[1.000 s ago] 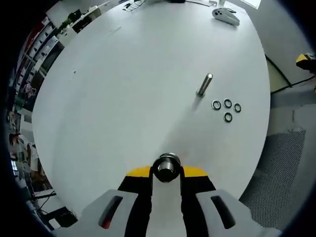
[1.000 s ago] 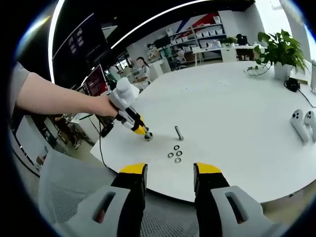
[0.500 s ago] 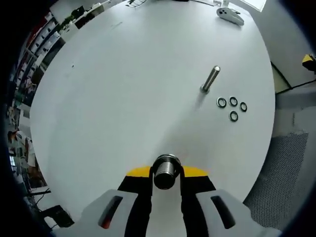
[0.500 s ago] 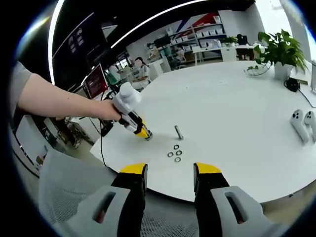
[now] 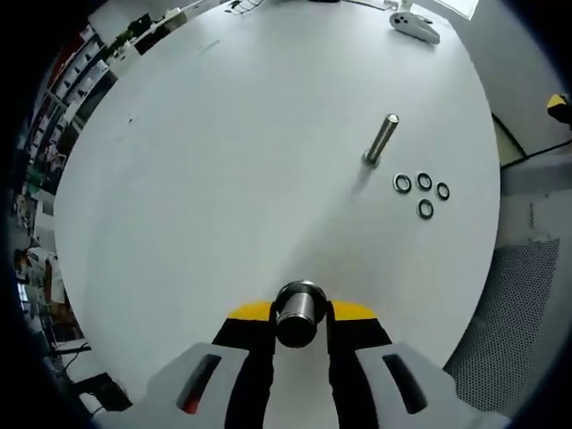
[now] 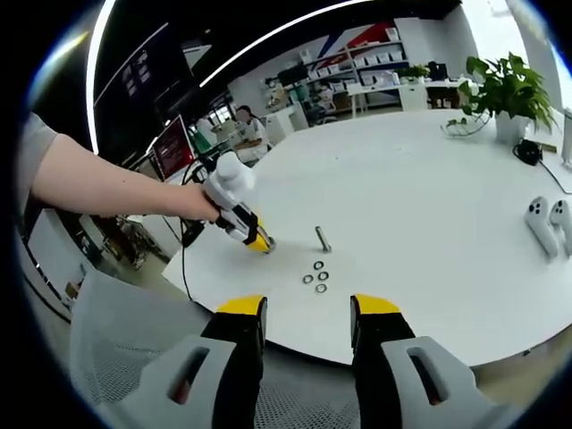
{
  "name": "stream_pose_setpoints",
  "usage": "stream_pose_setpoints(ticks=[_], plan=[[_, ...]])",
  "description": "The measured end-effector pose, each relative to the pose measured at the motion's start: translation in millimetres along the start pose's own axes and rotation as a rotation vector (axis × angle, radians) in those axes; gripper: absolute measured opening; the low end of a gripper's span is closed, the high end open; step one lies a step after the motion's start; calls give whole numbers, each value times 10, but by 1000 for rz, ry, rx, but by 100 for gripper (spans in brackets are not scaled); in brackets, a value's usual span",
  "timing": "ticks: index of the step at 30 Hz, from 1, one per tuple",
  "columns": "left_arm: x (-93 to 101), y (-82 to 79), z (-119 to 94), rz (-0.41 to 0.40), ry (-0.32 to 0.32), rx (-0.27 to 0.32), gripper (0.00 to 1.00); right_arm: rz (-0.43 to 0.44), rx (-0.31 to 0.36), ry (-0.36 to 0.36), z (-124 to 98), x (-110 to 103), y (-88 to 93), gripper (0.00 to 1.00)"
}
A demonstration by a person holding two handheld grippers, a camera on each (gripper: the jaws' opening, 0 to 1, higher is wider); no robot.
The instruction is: Place the washer onto the threaded stud by aligning its center hole with the stud, sliding it down to the base, and recovering from edge contact or off-axis alignment until the washer reaches the visible bottom stop.
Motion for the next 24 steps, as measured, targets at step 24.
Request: stream_pose_setpoints(ticks=[24], plan=[[108, 389, -117, -129, -19, 57, 34, -13, -8, -9, 5, -10, 6, 39]])
Point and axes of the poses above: the point that each gripper's makers call its tool centre point, and the gripper's own axes: z roughly forward along the fingers, x roughly to its right, y roughly out of its underside, the point moved 9 cm from there along -z, roughly backward along the fingers, and after that the axes turned 4 degrees about -x, right-handed, at the moved point
